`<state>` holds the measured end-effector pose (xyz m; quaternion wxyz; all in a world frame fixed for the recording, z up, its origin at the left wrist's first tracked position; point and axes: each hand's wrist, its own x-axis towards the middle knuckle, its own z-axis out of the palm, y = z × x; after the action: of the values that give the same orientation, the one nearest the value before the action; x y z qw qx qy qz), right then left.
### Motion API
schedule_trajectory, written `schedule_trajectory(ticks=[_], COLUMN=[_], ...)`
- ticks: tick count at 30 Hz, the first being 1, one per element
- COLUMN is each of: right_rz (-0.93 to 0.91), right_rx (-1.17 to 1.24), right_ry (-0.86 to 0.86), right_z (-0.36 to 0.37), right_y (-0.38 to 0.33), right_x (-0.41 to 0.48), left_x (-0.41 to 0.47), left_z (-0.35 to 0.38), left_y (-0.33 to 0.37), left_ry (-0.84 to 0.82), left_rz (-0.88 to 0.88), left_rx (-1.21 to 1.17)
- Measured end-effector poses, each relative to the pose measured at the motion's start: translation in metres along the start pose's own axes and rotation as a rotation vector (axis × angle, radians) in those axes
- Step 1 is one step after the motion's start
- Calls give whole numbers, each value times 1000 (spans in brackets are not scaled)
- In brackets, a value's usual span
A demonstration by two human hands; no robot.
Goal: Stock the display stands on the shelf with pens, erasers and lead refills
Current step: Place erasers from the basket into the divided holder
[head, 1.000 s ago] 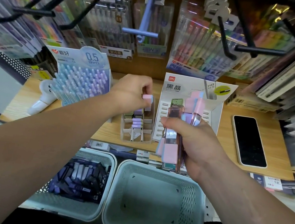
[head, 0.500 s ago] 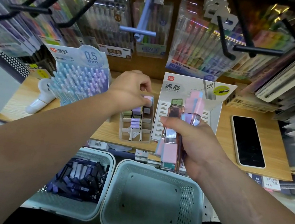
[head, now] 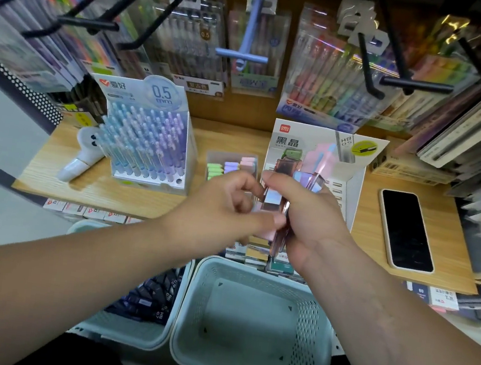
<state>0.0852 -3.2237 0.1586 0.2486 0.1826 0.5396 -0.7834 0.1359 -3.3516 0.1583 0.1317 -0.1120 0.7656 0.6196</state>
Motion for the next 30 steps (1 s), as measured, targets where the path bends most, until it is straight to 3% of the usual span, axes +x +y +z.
schedule_trajectory(ticks=[6, 14, 23, 30], right_rz=[4, 48, 7, -23], right_rx=[-46, -38, -25, -52], right_ry=[-43, -203, -152, -124], right_z=[11, 9, 7, 2], right_y=[10, 9, 9, 8], right_x=[-8, -11, -1, 7], left_x=[-27, -37, -20, -11], left_z=[-3, -25, -46, -46], left_y=[2, -3, -2, -3], left_ry=[77, -5, -1, 54], left_rz=[-99, -195, -149, -151], left_rx=[-211, -520, -374, -516])
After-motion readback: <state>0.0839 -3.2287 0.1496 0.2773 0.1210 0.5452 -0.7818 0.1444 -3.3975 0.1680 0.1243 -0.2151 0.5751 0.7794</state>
